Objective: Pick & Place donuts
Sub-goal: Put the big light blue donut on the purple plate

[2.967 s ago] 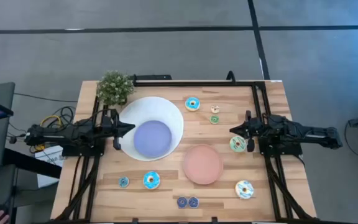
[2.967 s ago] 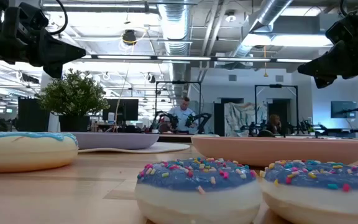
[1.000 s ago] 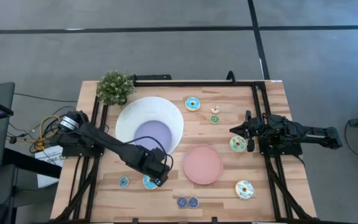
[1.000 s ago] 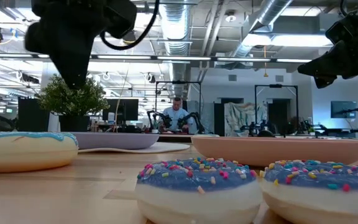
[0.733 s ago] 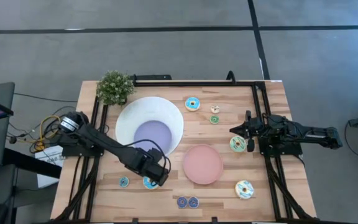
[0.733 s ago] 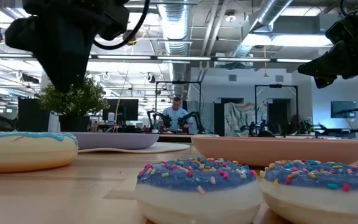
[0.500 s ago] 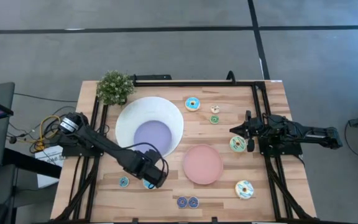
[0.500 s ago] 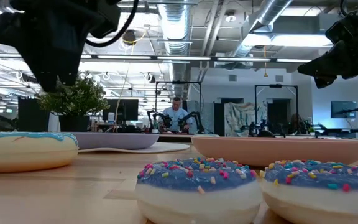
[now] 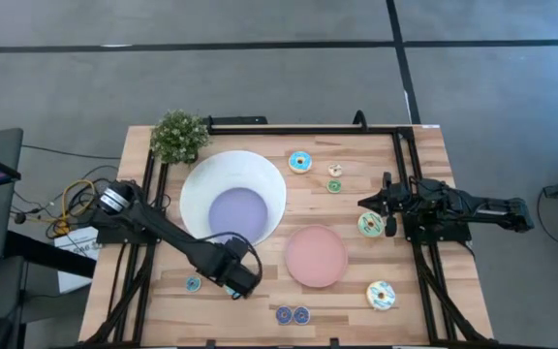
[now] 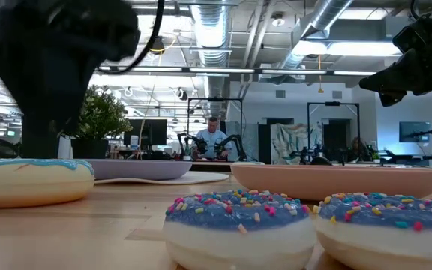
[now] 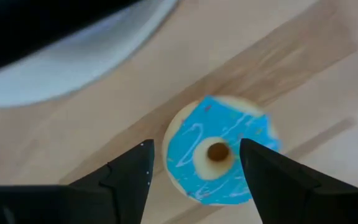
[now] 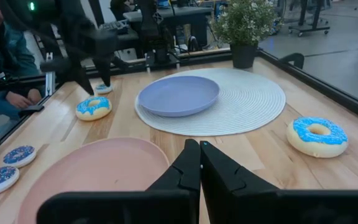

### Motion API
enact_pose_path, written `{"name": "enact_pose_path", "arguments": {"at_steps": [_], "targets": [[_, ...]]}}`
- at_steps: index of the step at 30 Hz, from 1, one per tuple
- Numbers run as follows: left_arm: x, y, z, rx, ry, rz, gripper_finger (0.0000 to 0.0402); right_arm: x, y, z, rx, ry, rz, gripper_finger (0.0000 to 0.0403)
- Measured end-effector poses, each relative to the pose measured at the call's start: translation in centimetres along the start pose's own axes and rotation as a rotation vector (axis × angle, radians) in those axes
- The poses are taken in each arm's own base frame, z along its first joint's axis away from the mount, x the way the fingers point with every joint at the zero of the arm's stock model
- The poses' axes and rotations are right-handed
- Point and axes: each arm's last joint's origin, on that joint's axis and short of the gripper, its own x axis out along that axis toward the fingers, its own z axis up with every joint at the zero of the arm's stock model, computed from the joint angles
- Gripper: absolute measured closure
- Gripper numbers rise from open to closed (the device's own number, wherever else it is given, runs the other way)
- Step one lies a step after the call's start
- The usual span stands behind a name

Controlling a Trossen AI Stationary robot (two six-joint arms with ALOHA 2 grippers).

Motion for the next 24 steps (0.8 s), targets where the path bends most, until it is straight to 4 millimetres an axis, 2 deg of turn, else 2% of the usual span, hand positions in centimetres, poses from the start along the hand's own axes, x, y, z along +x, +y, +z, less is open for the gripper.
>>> {"name": "enact_pose_path", "arguments": {"at_steps": [5, 14, 24], "targets": [[1.5, -0.5, -0.3, 0.009, 0.024, 0.022, 0.0168, 0.0, 0.0, 0.0, 0.000, 0.000, 0.000, 0.0403], [1.6, -0.4, -0.8, 0.077, 0.069, 0.036, 0.0168, 0.0, 0.0, 0.0, 0.000, 0.000, 0.000, 0.0403], [3.3, 0.3, -1.3, 0.072, 0.083, 0.029, 0.0168, 0.0, 0.0, 0.0, 0.000, 0.000, 0.000, 0.0403]]}}
